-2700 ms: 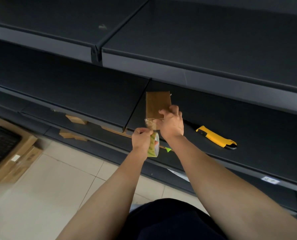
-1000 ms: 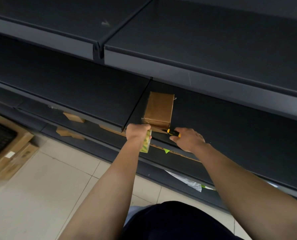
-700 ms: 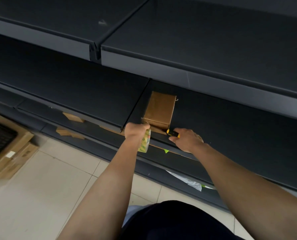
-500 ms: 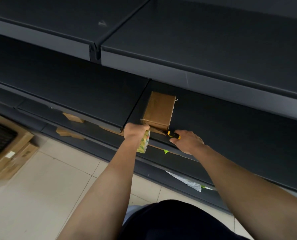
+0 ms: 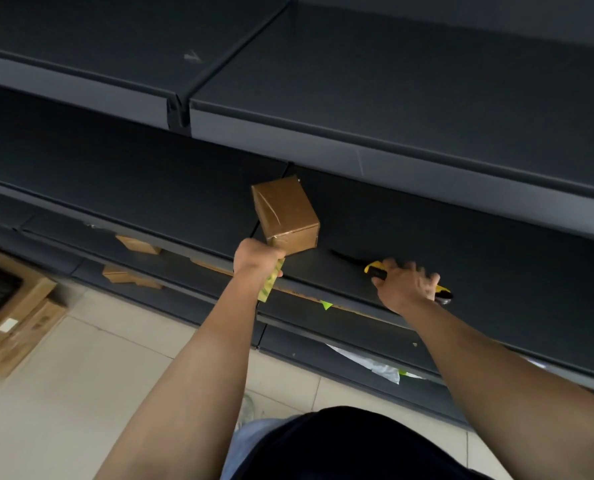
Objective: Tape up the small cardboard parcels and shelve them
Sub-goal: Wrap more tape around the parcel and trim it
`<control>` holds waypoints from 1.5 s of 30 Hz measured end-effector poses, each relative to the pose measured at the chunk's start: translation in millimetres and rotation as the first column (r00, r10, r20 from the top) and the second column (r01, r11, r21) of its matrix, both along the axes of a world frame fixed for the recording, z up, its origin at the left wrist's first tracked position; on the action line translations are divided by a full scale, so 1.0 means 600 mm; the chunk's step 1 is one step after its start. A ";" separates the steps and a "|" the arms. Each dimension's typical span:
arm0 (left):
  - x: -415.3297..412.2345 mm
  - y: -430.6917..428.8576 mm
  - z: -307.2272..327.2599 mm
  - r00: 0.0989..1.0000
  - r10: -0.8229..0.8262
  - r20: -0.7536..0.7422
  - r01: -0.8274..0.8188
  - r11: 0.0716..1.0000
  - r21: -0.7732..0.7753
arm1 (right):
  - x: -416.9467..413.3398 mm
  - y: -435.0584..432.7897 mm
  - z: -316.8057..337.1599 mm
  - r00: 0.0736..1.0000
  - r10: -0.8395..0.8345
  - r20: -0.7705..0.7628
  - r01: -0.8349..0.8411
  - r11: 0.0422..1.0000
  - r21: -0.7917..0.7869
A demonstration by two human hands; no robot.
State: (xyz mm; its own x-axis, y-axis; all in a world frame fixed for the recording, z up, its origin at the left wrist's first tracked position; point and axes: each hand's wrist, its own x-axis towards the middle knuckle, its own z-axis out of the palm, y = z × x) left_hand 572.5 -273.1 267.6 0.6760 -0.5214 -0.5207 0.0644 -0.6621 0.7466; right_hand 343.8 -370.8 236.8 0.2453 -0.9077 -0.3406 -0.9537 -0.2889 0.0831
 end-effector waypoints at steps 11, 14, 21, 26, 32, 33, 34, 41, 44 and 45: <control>0.000 0.008 -0.006 0.999 -0.035 0.038 0.036 0.999 -0.027 | 0.135 0.032 0.052 0.851 0.188 0.490 -0.091 0.972 -0.214; -0.001 0.010 -0.006 0.996 -0.069 0.062 0.069 0.998 -0.010 | 0.202 0.041 0.064 0.805 0.372 0.462 -0.347 0.927 -0.142; 0.011 0.050 -0.032 0.983 -0.169 0.067 0.159 0.978 0.134 | 0.221 0.031 0.037 0.755 0.309 0.578 -0.349 0.936 -0.045; 0.024 0.077 -0.048 0.967 -0.004 -0.256 -0.018 0.996 -0.084 | 0.221 0.034 0.034 0.734 0.305 0.607 -0.351 0.935 -0.047; 0.023 0.074 -0.031 0.874 -0.052 -0.483 -0.071 0.970 -0.233 | 0.201 0.082 0.048 0.498 0.379 0.780 -0.103 0.919 -0.381; 0.020 0.072 -0.029 0.876 -0.060 -0.479 -0.071 0.966 -0.250 | 0.194 0.091 0.048 0.457 0.351 0.817 -0.047 0.927 -0.371; 0.017 0.069 -0.027 0.877 -0.071 -0.474 -0.065 0.963 -0.263 | 0.187 0.098 0.049 0.447 0.297 0.844 -0.013 0.945 -0.326; -0.022 0.029 -0.007 0.871 -0.116 -0.477 -0.078 0.926 -0.370 | 0.144 0.135 0.039 0.637 -0.279 0.719 -0.142 0.874 0.465; -0.042 0.012 0.004 0.884 -0.145 -0.444 -0.044 0.921 -0.388 | 0.135 0.139 0.039 0.548 -0.373 0.749 -0.137 0.844 0.519; -0.049 0.007 0.007 0.884 -0.150 -0.442 -0.042 0.918 -0.395 | 0.130 0.138 0.040 0.532 -0.368 0.762 -0.100 0.867 0.488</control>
